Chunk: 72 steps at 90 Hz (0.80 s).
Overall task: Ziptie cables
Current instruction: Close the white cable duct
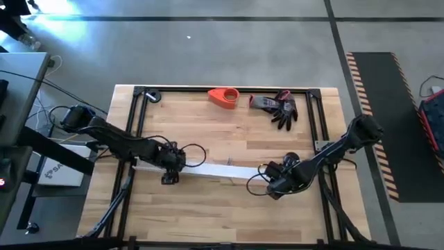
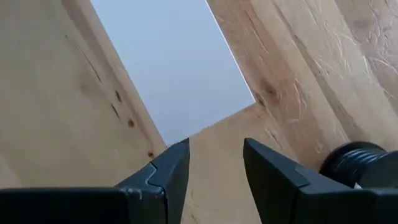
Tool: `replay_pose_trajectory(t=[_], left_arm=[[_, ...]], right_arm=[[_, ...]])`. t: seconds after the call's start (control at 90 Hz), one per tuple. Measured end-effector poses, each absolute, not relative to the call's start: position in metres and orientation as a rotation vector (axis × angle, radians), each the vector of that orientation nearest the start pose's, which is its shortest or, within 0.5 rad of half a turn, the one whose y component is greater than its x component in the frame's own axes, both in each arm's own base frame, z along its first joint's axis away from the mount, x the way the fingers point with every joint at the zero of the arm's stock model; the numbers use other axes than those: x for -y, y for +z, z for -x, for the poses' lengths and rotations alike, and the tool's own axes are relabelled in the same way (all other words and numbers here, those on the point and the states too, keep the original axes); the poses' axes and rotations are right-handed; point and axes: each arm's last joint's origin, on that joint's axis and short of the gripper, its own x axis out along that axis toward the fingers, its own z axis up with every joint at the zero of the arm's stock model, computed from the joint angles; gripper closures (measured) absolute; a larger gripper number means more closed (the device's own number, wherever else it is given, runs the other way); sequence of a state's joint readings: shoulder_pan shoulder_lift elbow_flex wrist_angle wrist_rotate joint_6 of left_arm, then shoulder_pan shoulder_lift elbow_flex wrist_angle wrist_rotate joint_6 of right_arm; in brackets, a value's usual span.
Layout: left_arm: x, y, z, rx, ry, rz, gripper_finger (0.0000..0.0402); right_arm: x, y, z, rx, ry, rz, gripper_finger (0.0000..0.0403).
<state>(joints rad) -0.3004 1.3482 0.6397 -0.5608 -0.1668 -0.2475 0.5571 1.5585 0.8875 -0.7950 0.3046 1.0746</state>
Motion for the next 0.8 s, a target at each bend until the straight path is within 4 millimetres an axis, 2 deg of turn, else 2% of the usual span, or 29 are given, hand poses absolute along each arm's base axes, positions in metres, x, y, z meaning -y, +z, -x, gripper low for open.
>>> replay_pose_trajectory(t=[0.256, 0.567, 0.711, 0.8], left_arm=[[0.061, 0.154, -0.214, -1.136, -0.027, -0.151, 0.0092], [0.058, 0.157, -0.198, -1.327, 0.089, -0.046, 0.0092], [0.059, 0.152, -0.195, -1.322, 0.106, -0.030, 0.0106], [0.059, 0.152, -0.197, -1.298, 0.134, -0.030, 0.0127]], right_arm=[[-0.127, 0.167, -0.223, -1.229, -0.498, -0.295, 0.0265], [-0.127, 0.167, -0.223, -1.227, -0.501, -0.304, 0.0265], [-0.126, 0.168, -0.223, -1.236, -0.513, -0.307, 0.0265], [-0.125, 0.175, -0.221, -1.256, -0.533, -0.323, 0.0265]])
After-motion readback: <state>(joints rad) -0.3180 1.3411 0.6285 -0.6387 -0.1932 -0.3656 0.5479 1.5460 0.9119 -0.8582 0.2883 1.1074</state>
